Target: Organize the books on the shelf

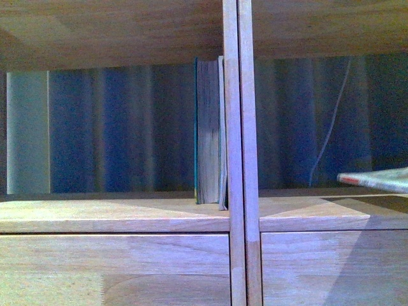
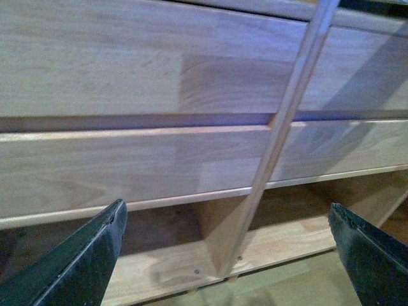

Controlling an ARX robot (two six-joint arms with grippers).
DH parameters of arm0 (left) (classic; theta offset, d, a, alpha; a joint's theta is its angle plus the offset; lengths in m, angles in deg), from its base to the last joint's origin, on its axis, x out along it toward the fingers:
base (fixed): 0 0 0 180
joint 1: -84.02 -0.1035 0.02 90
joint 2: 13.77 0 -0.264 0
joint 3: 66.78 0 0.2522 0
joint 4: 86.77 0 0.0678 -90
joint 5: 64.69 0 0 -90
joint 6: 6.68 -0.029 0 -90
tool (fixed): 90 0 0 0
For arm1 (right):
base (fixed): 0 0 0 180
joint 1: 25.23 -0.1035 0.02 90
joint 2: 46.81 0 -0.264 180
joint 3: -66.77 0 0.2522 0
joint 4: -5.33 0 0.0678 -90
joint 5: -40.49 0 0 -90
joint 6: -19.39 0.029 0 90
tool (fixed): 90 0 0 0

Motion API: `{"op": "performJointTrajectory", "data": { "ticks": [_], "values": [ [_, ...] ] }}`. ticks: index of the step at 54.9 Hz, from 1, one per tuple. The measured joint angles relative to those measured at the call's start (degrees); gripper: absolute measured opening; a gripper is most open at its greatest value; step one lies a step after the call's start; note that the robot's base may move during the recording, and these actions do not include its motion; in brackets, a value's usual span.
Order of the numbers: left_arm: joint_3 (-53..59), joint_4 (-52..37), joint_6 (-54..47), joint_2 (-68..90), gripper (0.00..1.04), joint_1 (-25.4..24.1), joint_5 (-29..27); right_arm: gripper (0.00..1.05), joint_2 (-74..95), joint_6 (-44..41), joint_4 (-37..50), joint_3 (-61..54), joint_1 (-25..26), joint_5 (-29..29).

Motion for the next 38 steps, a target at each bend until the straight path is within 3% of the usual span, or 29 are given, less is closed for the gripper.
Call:
{"op": "performJointTrajectory", "data": {
  "ticks": [5,11,21,27,31,38],
  "values": [
    [-3.72,-10.91,2.34,10.95,0.97,-3.37,1.77,0.07,-3.63,-0.79,3.61,0.0,3.65,3.45],
    [-9.11,-19.61,5.01,22.86,0.97,-4.15,-1.07,0.07,-6.97,-2.43,8.92,0.46,7.26,8.46],
    [-20.9,-24.39,10.73,38.01,0.97,-0.11,-5.84,0.07,-8.61,-3.5,15.98,1.9,8.81,13.46],
    [-30.58,-25.62,13.27,46.8,0.97,3.72,-14.16,0.07,-9.31,-3.91,18.38,2.45,8.66,14.16],
    [-36.35,-23.45,16.39,51.43,0.97,5.6,-16.74,0.07,-10.08,-4.46,18.86,2.45,8.07,14.38],
    [-44.68,-20.26,25.29,57.33,0.97,10.36,-13.35,0.07,-12.28,-6.54,19.65,1.44,5.44,14.97]
  ]
}}
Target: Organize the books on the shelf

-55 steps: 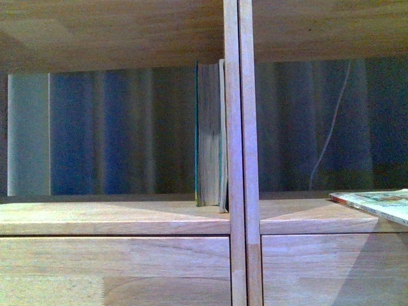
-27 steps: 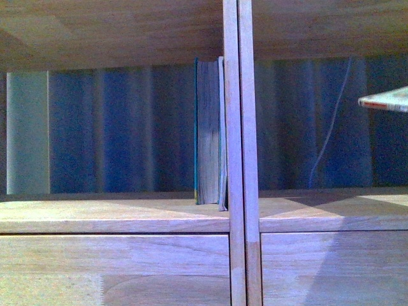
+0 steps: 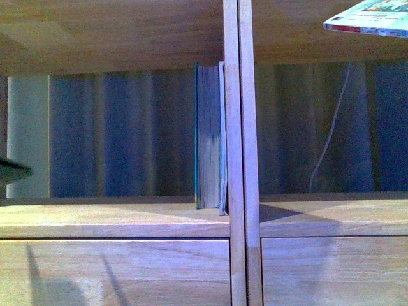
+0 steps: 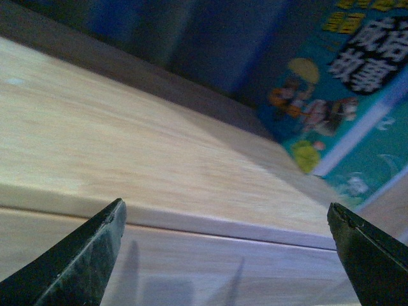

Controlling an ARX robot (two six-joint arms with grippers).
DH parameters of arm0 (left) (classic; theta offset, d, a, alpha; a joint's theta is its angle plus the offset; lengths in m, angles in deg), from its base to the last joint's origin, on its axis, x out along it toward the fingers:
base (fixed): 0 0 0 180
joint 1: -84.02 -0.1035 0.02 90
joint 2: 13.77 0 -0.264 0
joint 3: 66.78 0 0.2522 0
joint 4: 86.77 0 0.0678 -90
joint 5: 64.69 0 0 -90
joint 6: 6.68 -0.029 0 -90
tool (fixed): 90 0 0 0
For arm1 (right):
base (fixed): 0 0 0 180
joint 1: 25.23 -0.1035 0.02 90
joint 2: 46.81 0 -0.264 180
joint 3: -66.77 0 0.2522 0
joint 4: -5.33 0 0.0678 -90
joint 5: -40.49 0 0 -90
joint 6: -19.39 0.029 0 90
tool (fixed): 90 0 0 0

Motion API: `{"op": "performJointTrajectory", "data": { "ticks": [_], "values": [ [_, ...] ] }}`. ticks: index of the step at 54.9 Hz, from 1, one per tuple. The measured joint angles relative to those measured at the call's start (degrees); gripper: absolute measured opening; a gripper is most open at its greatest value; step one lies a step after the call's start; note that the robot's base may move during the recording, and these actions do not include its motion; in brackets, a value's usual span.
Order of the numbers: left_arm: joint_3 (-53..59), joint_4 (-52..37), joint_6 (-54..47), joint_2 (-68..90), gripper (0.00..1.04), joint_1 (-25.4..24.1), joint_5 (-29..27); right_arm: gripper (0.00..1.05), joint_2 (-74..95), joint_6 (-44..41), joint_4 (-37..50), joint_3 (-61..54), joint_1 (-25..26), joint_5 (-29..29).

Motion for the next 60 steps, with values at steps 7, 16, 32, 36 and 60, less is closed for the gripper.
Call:
{"op": "performJointTrajectory", "data": {
  "ticks": [7,16,32,36,60],
  "values": [
    [-3.19,-0.63,8.57,0.94,0.97,4.79,7.34,0.07,-2.32,-1.49,-0.26,-1.95,-3.63,0.33],
    [-4.28,-3.1,15.52,1.07,0.97,10.23,11.39,0.07,-5.05,-1.09,2.27,-3.74,-7.76,0.09],
    [-3.26,-10.32,21.18,-0.87,0.97,19.19,13.68,0.07,-8.79,-10.25,-5.95,-4.13,-19.93,-2.25],
    [-2.73,-12.24,21.44,-2.84,0.97,22.77,14.43,0.07,-7.91,-13.75,-7.39,-4.02,-23.17,-4.44],
    [-2.84,-14.6,19.54,-5.42,0.97,31.76,13.75,0.07,-5.18,-18.36,-9.31,-3.45,-31.5,-6.38]
  ]
}}
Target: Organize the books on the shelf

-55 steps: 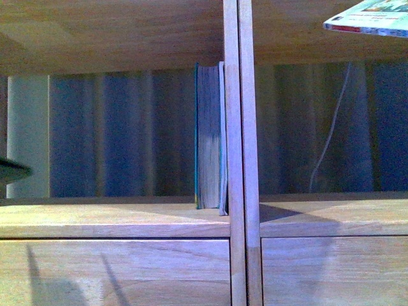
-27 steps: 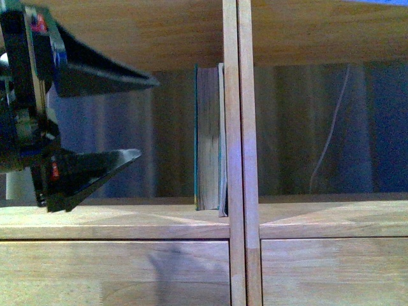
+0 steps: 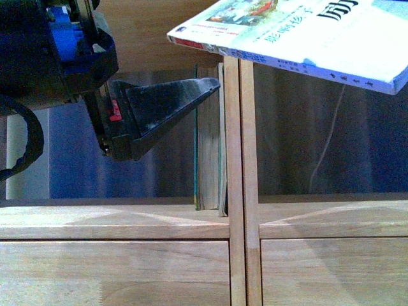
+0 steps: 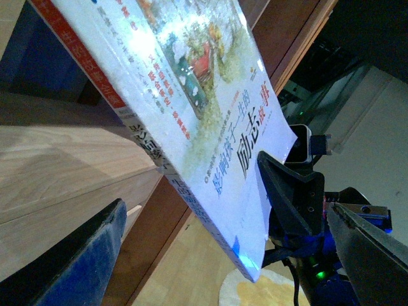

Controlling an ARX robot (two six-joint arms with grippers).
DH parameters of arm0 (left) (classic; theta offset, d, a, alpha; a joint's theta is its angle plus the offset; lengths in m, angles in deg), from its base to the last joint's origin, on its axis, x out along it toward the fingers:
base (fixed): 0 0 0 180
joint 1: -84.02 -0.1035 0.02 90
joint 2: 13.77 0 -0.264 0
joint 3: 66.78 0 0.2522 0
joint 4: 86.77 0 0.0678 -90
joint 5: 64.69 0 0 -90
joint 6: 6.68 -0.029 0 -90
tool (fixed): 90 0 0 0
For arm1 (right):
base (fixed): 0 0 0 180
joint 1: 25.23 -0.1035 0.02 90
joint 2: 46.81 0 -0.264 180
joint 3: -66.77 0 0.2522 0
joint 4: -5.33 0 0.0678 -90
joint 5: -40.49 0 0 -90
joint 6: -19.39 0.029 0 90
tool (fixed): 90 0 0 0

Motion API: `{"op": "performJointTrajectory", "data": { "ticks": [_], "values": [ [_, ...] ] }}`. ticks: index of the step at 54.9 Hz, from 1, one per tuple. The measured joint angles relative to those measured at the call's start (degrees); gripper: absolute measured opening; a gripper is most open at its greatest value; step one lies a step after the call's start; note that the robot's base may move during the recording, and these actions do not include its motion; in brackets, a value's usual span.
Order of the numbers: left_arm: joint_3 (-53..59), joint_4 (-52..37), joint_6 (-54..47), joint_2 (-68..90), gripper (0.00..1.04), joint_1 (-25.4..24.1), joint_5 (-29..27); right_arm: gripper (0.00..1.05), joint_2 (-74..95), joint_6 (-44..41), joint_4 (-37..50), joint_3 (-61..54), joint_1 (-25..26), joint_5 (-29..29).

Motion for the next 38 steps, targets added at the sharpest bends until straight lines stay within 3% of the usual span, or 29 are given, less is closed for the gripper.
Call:
{"op": "performJointTrajectory", "data": {
  "ticks": [21,38],
  "values": [
    [-1.81,-0.42,-0.85,0.74,0.97,0.33,-1.97,0.07,-1.38,0.92,-1.09,0.0,-5.11,0.28],
    [-5.84,-0.11,0.46,2.56,0.97,2.51,-5.14,0.07,0.28,2.67,-0.11,0.31,-6.32,0.13]
  ]
}}
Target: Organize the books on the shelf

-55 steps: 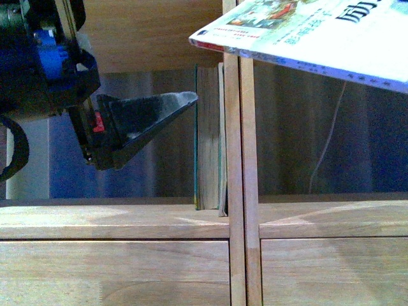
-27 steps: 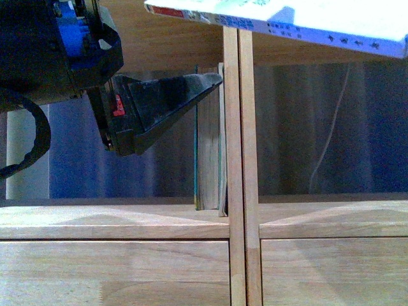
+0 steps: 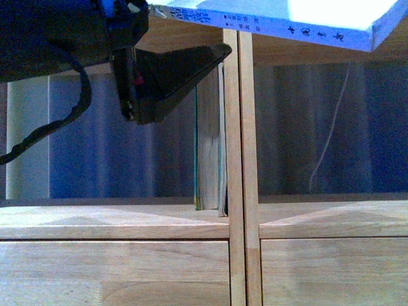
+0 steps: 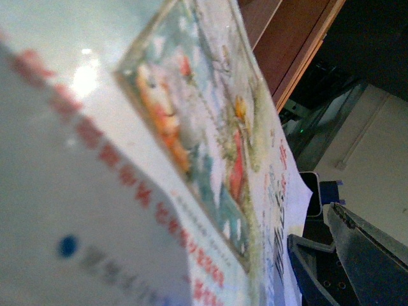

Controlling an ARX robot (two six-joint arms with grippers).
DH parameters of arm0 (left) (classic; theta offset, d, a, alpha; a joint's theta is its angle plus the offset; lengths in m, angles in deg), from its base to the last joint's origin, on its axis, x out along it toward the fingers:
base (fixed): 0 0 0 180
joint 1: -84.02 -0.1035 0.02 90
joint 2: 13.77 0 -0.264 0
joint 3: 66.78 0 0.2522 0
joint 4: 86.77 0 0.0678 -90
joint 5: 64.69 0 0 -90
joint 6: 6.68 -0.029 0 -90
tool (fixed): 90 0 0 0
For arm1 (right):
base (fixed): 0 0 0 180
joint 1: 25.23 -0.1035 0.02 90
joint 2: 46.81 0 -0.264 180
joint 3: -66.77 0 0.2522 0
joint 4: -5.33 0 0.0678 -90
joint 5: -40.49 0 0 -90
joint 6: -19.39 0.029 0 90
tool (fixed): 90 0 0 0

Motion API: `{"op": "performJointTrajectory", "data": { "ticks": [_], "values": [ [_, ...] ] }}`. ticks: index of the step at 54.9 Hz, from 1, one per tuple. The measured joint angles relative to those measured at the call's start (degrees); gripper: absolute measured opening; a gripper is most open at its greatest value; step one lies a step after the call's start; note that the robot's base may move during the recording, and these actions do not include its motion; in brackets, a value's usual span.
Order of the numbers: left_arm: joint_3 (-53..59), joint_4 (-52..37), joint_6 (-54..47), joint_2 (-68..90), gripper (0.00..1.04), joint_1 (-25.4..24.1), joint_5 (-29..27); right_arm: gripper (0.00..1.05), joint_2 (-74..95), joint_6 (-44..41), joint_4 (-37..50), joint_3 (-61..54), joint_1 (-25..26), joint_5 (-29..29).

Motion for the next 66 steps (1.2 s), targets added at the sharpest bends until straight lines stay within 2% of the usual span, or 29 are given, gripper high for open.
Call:
{"op": "performJointTrajectory", "data": {
  "ticks": [2,13,22,27,30,35,40,44,51,54,59,61,66],
  "values": [
    [-0.33,0.02,0.0,0.11,0.95,0.31,-0.2,0.07,0.13,0.42,0.15,0.11,0.0,-0.09],
    [-1.55,1.22,0.02,0.55,0.69,2.49,-2.69,0.07,1.07,3.21,1.49,0.63,-0.44,-0.72],
    [-1.55,1.88,-1.27,0.55,0.39,4.57,-3.98,0.07,2.05,5.9,3.17,0.9,-0.83,-0.68],
    [-1.22,1.79,-1.16,0.35,0.21,4.55,-4.22,0.26,2.58,7.96,4.33,0.9,-0.57,0.39],
    [-0.96,1.66,-1.09,0.04,0.15,4.39,-4.33,0.33,2.93,9.03,5.25,0.83,-0.28,1.55],
    [-0.39,1.73,-1.25,-0.77,0.11,4.07,-4.74,0.44,3.19,9.49,5.66,0.63,0.24,2.36],
    [1.57,0.74,-1.31,-2.12,0.08,2.4,-6.19,0.61,2.91,9.73,4.85,0.37,2.14,4.7],
    [3.3,-0.85,-1.44,-2.86,0.08,-0.7,-7.76,0.74,2.47,9.55,3.74,-0.24,5.73,7.21],
    [4.44,-2.19,-3.17,-2.97,0.08,-6.03,-11.43,0.91,2.16,6.8,0.96,-0.63,11.74,10.45],
    [4.63,-1.62,-3.65,-2.93,0.08,-9.68,-13.66,0.99,1.7,3.61,-1.73,-1.14,16.09,12.48],
    [4.61,0.5,-8.15,-2.45,0.08,-12.17,-17.51,0.98,0.63,-4.0,-7.41,-1.22,20.61,13.31],
    [4.46,2.21,-12.81,-1.68,0.08,-12.7,-19.19,0.98,-0.52,-10.21,-12.26,-1.22,22.16,12.31],
    [3.85,5.22,-19.06,0.02,0.08,-12.74,-20.72,0.98,-2.03,-19.87,-17.59,-1.22,23.74,11.5]
  ]
}}
